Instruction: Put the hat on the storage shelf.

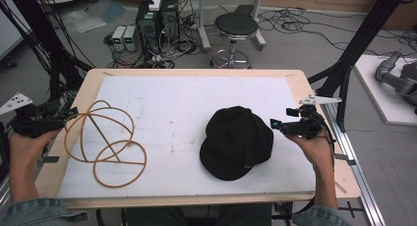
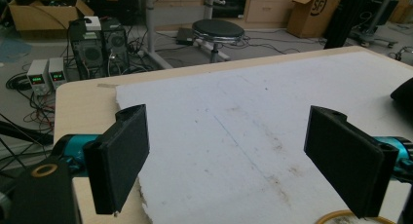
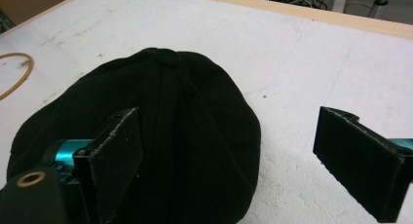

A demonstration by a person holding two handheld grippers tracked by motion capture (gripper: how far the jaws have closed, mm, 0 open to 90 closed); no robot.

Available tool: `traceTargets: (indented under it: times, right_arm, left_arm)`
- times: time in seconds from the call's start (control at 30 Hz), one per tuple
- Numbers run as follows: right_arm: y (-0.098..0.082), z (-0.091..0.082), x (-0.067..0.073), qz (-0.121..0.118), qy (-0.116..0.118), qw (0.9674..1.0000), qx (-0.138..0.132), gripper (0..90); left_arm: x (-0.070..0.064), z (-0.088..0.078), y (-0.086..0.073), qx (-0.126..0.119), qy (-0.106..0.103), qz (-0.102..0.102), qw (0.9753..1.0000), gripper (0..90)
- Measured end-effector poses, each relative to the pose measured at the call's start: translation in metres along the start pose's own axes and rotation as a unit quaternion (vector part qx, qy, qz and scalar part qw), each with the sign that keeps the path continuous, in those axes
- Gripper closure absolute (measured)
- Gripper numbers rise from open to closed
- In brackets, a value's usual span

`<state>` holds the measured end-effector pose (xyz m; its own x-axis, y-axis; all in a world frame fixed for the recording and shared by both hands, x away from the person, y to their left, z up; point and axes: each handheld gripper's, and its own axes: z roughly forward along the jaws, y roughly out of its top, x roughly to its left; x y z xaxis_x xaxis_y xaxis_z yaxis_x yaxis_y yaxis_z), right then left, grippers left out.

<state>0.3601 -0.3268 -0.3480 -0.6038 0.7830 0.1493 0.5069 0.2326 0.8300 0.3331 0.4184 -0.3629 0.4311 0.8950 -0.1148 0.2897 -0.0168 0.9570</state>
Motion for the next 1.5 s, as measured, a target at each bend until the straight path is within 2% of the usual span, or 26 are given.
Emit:
traceTargets:
  times: [0.53,0.87,0.97,1.2,1.33,1.5]
  right_arm:
    - [0.003,0.005,0.003,-0.004,-0.003,1.0000,-0.005,11.1]
    - [0.007,0.018,0.010,-0.014,-0.002,0.9998,-0.012,11.2]
    - [0.008,0.024,0.013,-0.010,0.002,0.9999,-0.013,11.3]
    - [0.011,0.037,0.022,-0.026,0.010,0.9991,-0.032,14.9]
    - [0.012,0.045,0.024,-0.014,0.026,0.9988,-0.038,15.0]
    - [0.012,0.052,0.026,-0.013,0.034,0.9986,-0.038,14.9]
  left_arm:
    - [-0.003,-0.001,0.000,0.001,0.000,0.007,1.0000,16.9]
    - [-0.003,0.000,0.000,0.002,0.002,0.009,1.0000,16.9]
    - [-0.003,0.000,0.000,0.003,0.001,0.009,1.0000,16.9]
    - [-0.003,0.000,-0.001,0.002,0.002,0.009,1.0000,16.9]
    - [-0.003,-0.001,-0.001,0.001,0.004,0.007,1.0000,16.9]
    - [-0.003,-0.002,-0.002,0.003,0.005,0.009,0.9999,16.9]
